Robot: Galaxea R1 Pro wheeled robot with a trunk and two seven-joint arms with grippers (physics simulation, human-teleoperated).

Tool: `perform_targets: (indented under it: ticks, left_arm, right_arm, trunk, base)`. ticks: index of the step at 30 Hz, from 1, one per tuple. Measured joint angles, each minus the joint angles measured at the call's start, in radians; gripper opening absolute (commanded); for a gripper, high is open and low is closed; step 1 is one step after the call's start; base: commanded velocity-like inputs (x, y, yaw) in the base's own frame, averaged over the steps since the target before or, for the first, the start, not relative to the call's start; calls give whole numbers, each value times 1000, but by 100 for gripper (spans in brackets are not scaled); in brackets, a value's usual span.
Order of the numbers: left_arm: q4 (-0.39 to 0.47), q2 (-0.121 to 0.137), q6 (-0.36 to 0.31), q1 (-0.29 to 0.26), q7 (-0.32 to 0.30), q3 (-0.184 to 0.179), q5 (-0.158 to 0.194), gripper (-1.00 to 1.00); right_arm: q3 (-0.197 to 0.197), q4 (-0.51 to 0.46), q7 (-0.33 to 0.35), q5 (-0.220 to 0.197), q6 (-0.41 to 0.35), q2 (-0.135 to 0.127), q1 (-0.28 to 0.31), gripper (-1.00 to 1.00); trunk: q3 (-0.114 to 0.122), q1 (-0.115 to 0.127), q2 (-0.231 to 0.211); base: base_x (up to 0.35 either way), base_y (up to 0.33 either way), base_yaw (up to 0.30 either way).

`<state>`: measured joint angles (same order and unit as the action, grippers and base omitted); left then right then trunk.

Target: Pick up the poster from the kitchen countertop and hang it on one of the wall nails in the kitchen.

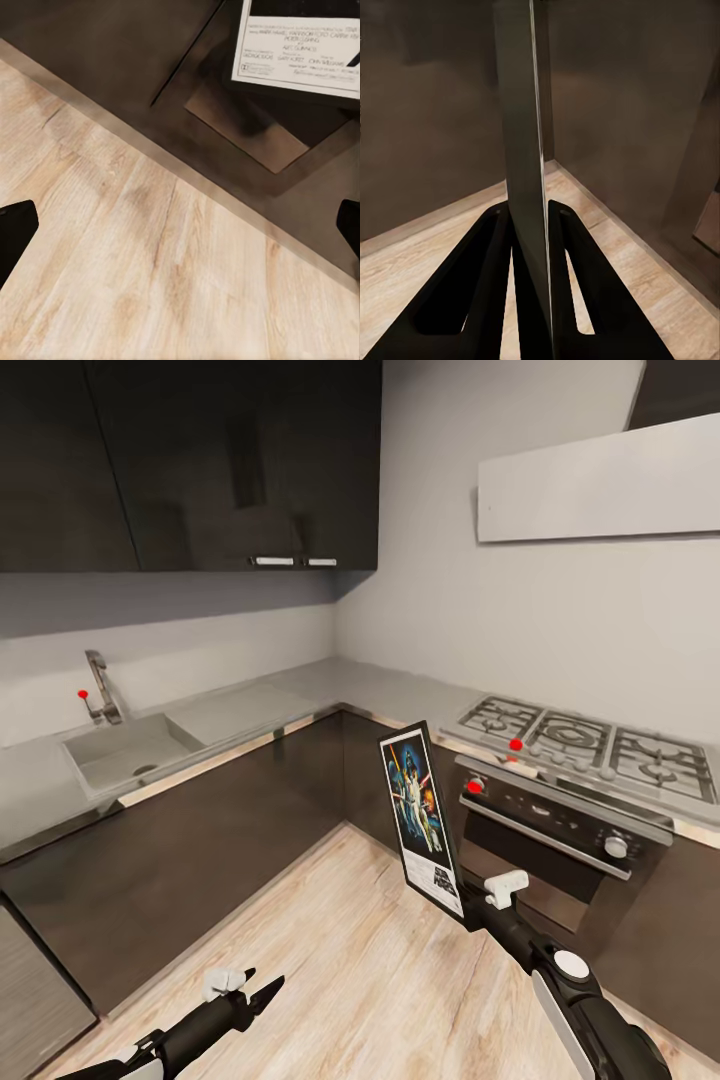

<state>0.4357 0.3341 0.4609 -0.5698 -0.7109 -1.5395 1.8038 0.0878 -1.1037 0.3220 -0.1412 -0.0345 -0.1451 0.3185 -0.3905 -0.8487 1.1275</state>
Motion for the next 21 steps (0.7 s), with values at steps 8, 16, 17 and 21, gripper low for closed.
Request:
perform_targets:
  ticks: [8, 16, 17, 21]
  left_arm:
    - [-2, 16, 0, 11, -5, 10, 2, 100]
    - [-2, 53, 1, 109, -19, 51, 34, 100]
    - [-2, 54, 1, 116, -22, 52, 35, 100]
    - [-3, 60, 0, 140, -46, 55, 41, 100]
  right_arm:
    - [-1, -1, 0, -1, 3, -1, -2, -100]
    - [-136, -17, 88, -2, 9, -3, -29, -100]
    - [-149, -21, 106, -2, 9, -3, -32, -100]
    - [-192, -33, 162, 0, 9, -2, -38, -100]
  trunk:
    - [25, 31, -56]
    - [50, 61, -112]
    - [53, 65, -119]
    - [66, 81, -147]
  base:
    - [0, 0, 0]
    - [0, 0, 0]
    - [0, 0, 0]
    - [0, 0, 0]
